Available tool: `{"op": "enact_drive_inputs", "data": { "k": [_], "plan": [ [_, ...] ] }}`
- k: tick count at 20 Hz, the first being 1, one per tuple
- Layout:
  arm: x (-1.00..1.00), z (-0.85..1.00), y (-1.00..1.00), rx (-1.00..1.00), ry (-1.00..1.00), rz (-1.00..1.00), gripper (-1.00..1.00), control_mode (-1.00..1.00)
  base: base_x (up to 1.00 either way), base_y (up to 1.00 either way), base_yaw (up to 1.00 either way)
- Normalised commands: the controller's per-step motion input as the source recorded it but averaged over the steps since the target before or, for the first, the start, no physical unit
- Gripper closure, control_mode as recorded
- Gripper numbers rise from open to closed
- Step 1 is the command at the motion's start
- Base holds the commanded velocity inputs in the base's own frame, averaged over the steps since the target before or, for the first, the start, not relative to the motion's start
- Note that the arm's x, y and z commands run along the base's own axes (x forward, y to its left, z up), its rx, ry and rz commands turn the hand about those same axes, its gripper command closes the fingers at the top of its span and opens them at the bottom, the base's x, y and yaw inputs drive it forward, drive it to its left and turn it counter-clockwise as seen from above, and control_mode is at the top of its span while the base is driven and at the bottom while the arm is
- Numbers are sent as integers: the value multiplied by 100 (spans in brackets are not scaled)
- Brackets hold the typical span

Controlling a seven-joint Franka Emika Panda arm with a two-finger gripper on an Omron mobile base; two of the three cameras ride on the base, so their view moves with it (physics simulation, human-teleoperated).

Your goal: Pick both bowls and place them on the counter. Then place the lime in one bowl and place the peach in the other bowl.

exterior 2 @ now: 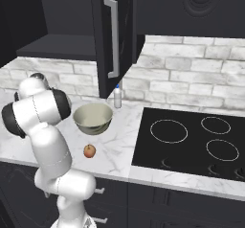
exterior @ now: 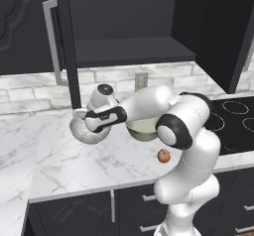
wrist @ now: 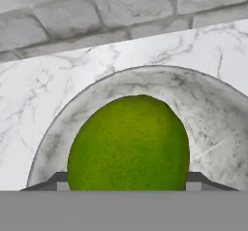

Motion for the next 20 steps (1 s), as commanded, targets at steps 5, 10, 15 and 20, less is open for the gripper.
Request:
{"op": "enact_drive_inputs", "data": {
  "k": [5, 10, 15, 20],
  "plan": [
    [31, -18, 16, -5, 1, 0, 100, -100, 0, 0, 0],
    [23, -6, 8, -4, 8, 0, 100, -100, 0, 0, 0],
    [9, -13, 0, -4, 7, 0, 100, -100, 0, 0, 0],
    [3, -18, -4, -6, 1, 0, 100, -100, 0, 0, 0]
  ]
}}
